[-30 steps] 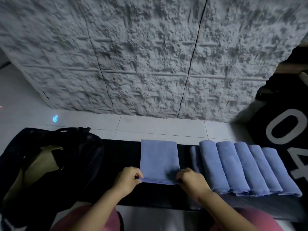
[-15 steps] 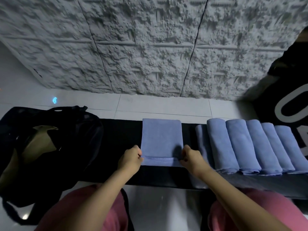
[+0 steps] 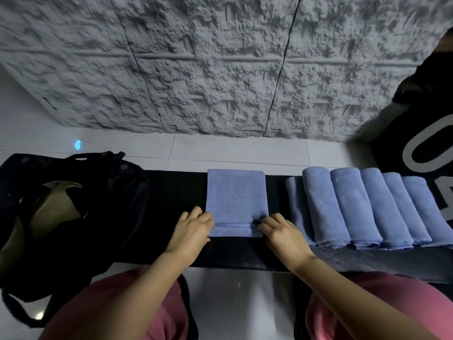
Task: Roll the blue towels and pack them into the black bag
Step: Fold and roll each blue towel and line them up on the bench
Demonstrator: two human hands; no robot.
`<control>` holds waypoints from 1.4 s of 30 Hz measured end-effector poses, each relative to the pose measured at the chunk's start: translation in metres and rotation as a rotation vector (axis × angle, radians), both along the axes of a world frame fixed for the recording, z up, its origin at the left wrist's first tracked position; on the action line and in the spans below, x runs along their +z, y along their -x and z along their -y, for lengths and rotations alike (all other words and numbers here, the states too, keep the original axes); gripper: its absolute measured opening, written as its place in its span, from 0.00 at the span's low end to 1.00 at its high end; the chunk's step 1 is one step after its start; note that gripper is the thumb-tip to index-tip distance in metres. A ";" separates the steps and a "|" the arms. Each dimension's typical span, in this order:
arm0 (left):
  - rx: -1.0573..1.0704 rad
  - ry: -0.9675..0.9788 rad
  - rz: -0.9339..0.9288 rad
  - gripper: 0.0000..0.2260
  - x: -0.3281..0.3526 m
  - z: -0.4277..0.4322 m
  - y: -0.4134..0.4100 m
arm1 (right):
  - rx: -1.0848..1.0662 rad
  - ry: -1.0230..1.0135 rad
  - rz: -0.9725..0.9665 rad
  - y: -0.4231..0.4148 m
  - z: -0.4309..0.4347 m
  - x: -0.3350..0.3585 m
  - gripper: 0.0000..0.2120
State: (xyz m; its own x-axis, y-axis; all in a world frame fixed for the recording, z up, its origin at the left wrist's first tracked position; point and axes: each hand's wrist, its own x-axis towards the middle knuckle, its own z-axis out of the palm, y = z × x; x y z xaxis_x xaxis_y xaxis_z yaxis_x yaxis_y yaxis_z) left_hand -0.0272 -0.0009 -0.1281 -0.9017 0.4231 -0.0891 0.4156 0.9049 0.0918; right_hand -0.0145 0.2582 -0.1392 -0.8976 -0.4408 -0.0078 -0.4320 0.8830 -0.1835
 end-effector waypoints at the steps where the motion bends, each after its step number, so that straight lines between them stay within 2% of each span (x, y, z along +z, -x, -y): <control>1: 0.025 -0.032 -0.004 0.15 0.000 0.001 -0.001 | -0.021 0.023 0.029 -0.001 0.001 0.000 0.16; 6: 0.253 -0.251 0.106 0.09 0.006 -0.003 0.001 | -0.203 0.161 0.228 0.003 0.007 0.002 0.18; 10: 0.429 -0.274 0.234 0.08 0.001 -0.005 0.005 | -0.427 0.389 0.444 0.007 0.010 0.013 0.05; 12: 0.486 -0.273 0.307 0.08 -0.002 -0.005 0.007 | -0.461 0.451 0.490 0.006 0.011 0.016 0.03; 15: 0.501 -0.268 0.290 0.09 -0.003 -0.006 0.008 | -0.432 0.350 0.406 0.005 0.012 0.018 0.05; 18: 0.423 -0.198 0.109 0.07 -0.001 -0.006 0.006 | -0.285 0.125 0.118 0.006 0.011 0.016 0.06; 20: 0.294 -0.174 0.028 0.06 -0.001 -0.004 0.005 | -0.176 0.032 0.004 0.006 0.009 0.014 0.10; 22: 0.188 -0.142 -0.022 0.10 -0.003 -0.003 0.004 | -0.092 -0.043 -0.045 0.004 0.007 0.011 0.13; 24: 0.147 -0.139 -0.003 0.09 0.000 -0.002 0.002 | -0.042 -0.057 -0.066 0.002 0.006 0.010 0.10; 28: 0.136 -0.098 0.038 0.15 0.000 -0.004 -0.002 | -0.050 -0.096 -0.061 0.000 0.009 0.009 0.16; 32: 0.279 -0.229 0.122 0.13 0.001 -0.006 0.000 | -0.156 -0.004 -0.010 0.003 0.011 0.010 0.18; 36: 0.436 -0.325 0.229 0.12 0.002 -0.006 0.006 | -0.290 0.174 0.125 0.007 0.012 0.014 0.15; 42: 0.557 -0.291 0.314 0.10 0.003 -0.008 0.008 | -0.435 0.323 0.338 0.006 0.013 0.016 0.09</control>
